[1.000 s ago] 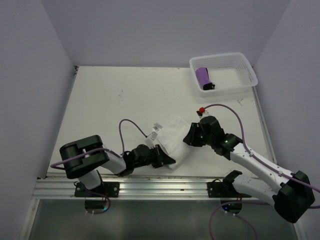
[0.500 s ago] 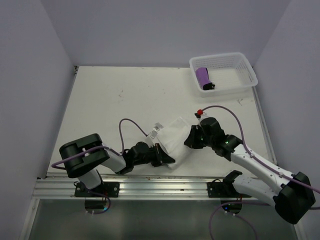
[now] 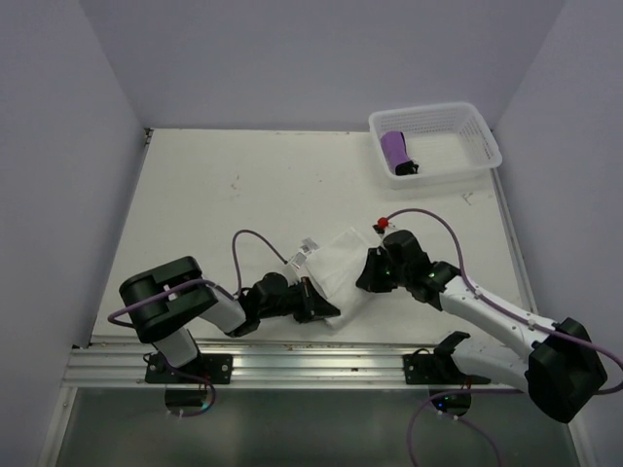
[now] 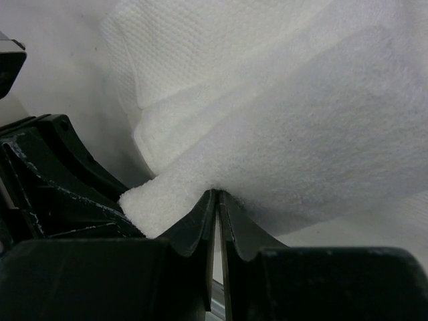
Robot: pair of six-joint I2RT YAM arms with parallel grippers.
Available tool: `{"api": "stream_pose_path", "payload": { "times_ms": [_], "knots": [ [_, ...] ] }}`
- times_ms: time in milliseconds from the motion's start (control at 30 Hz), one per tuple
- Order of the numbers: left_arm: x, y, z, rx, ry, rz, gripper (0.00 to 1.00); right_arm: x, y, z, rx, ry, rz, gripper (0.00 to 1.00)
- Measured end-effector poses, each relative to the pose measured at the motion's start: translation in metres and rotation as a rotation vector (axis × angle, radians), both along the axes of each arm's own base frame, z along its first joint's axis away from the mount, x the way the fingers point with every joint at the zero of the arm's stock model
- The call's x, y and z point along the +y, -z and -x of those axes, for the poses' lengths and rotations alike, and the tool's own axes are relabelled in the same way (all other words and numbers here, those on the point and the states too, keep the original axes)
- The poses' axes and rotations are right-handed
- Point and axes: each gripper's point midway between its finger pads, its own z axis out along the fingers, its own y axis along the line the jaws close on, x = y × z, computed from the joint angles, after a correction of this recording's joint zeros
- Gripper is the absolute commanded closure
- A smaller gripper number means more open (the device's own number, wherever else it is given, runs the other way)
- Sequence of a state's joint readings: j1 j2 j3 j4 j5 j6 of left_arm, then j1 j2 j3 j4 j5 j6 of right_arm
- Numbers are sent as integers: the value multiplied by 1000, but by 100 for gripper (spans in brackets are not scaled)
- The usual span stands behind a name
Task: Roll the towels
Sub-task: Roll the towel
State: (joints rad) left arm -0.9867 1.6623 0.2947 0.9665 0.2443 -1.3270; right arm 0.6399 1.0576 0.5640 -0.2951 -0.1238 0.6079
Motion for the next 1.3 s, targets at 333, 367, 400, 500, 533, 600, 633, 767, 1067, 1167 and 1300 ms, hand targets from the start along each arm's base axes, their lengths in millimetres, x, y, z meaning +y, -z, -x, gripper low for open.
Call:
{"api": "stream_pose_path", "payload": {
  "times_ms": [333,367,400,500,533,600,633,767,1067,1167,1300],
  "knots": [
    [3,-2,-4,-17,-5,-38,81,5,20,-11,35,9,42,87],
    [4,-1,-4,-21,-9,-46,80,6,20,-11,36,8,45,87],
    [4,-1,-5,-23,-12,-51,77,7,21,-13,38,8,48,87],
    [7,-2,-7,-37,-23,-67,65,11,22,-17,44,7,55,87],
    [8,-2,-7,-41,-26,-72,62,12,23,-18,46,7,56,87],
    [10,-2,-8,-52,-32,-82,52,13,23,-20,47,7,57,87],
    [12,-2,-9,-59,-33,-89,50,14,24,-20,48,7,58,87],
    [19,-1,-9,-81,-40,-132,40,15,24,-22,51,7,60,87],
    [47,-22,-25,-232,-106,-260,33,18,25,-26,54,6,66,87],
    [54,-40,-36,-307,-147,-284,32,19,26,-28,54,3,69,87],
    [54,-54,-43,-402,-153,-333,32,20,25,-30,55,3,71,87]
  ]
}}
